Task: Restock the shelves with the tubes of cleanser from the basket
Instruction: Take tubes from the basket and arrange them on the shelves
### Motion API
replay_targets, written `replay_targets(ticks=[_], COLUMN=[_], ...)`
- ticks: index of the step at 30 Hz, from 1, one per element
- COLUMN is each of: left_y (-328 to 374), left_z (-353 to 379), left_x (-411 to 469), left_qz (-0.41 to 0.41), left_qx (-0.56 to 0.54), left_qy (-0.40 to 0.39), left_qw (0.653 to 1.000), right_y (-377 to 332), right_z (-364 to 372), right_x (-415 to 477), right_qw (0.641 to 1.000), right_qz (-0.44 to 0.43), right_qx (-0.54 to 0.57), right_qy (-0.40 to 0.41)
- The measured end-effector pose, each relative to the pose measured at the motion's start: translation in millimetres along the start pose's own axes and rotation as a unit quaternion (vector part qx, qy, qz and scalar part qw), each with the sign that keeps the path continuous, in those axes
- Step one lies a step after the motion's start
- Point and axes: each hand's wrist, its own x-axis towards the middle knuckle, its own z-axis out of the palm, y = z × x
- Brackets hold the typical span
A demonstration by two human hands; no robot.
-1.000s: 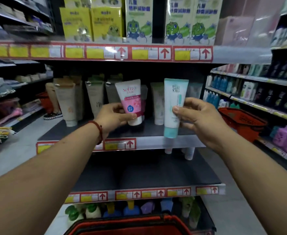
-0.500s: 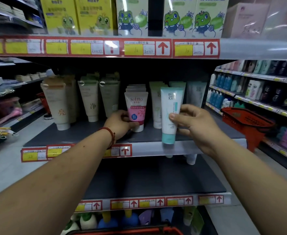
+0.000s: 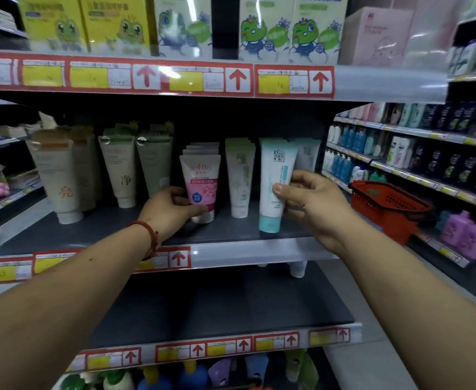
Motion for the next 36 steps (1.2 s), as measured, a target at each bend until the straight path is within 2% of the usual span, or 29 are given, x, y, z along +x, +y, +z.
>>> replay_targets(ticks=[6,14,18,22,27,31,36], left_y=[3.8,1.7,8.4,20.5,30.3,22.7,15.2], left_z=[8.3,14.1,17.4,27.7,39.7,38.5,35.8], left_x=[-0.5,3.8,-5.6,-17.2,-27.0,-22.4,-9.7], left_qz=[0.014,0.003,0.013,0.068,0.103,0.079,0.038], left_qx=[0.018,0.033,0.008,-0.007,-0.005,0.019,0.021], left_qy=[-0.014,0.018,0.096,0.180,0.232,0.250,0.223], left_qw=[1.000,0.999,0.995,0.981,0.967,0.965,0.974], right_y=[-0.7,17.1,21.6,26.4,36.2,38.8,36.2], right_z=[-53.6,-82.2,-86.7,-88.2,-92.3,-91.4,-91.1], right_x=[28.4,75.7,90.1,94.8,93.6,90.8,88.6], right_qw=[0.997,0.994,0.995,0.995,0.996,0.997,0.998], right_qz=[-0.018,-0.005,0.000,0.003,0.003,-0.001,-0.004], right_qx=[-0.036,-0.057,-0.061,-0.063,-0.047,-0.043,-0.039], right_qy=[0.064,0.088,0.085,0.075,0.071,0.066,0.057])
